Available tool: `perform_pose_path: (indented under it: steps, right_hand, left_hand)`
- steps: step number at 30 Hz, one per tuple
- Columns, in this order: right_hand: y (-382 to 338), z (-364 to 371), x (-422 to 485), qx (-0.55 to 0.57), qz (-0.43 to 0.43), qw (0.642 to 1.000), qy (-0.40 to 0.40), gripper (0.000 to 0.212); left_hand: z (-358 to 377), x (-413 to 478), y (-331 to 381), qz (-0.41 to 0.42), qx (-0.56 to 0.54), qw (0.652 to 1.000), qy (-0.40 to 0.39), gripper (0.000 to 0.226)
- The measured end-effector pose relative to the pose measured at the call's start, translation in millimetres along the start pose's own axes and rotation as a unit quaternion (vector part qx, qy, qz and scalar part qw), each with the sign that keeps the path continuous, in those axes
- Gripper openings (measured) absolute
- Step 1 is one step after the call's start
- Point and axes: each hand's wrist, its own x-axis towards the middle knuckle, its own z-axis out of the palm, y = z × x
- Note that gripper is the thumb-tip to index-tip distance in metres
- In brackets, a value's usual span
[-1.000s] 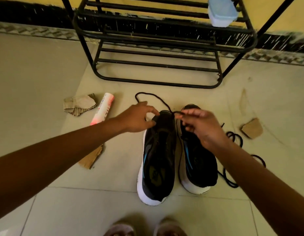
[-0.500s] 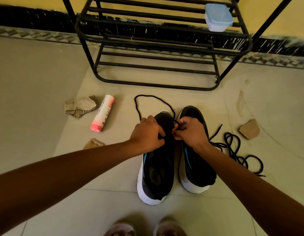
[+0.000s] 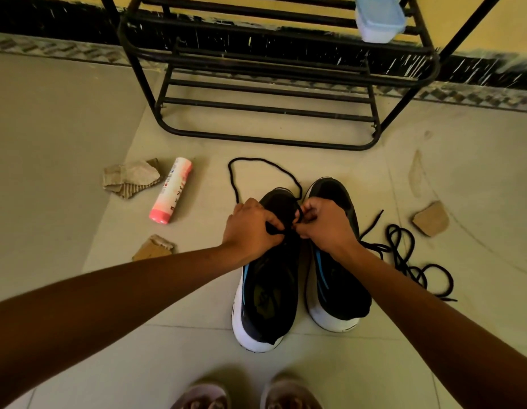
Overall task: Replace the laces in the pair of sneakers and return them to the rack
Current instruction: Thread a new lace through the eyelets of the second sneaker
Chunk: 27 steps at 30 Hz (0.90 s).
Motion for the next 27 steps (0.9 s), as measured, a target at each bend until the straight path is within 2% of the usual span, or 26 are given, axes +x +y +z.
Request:
perform_pose_path:
  steps: [12, 20, 27]
  right_hand:
    - [4, 14, -5, -0.07, -0.031, 0.996, 0.04, 0.018]
    - [1, 20, -1, -0.055, 0.005, 0.998, 0.03, 0.021]
    - [-3, 12, 5, 0.02, 0.074, 0.997, -0.011, 0.024]
  left_hand:
    - [4, 0, -1, -0.02, -0.01, 1.0, 0.013, 0.021]
    - [11, 2, 4, -0.053, 0.044, 0.997, 0.041, 0.017]
    - [12, 0, 2, -0.07, 0.022, 0.997, 0.039, 0.018]
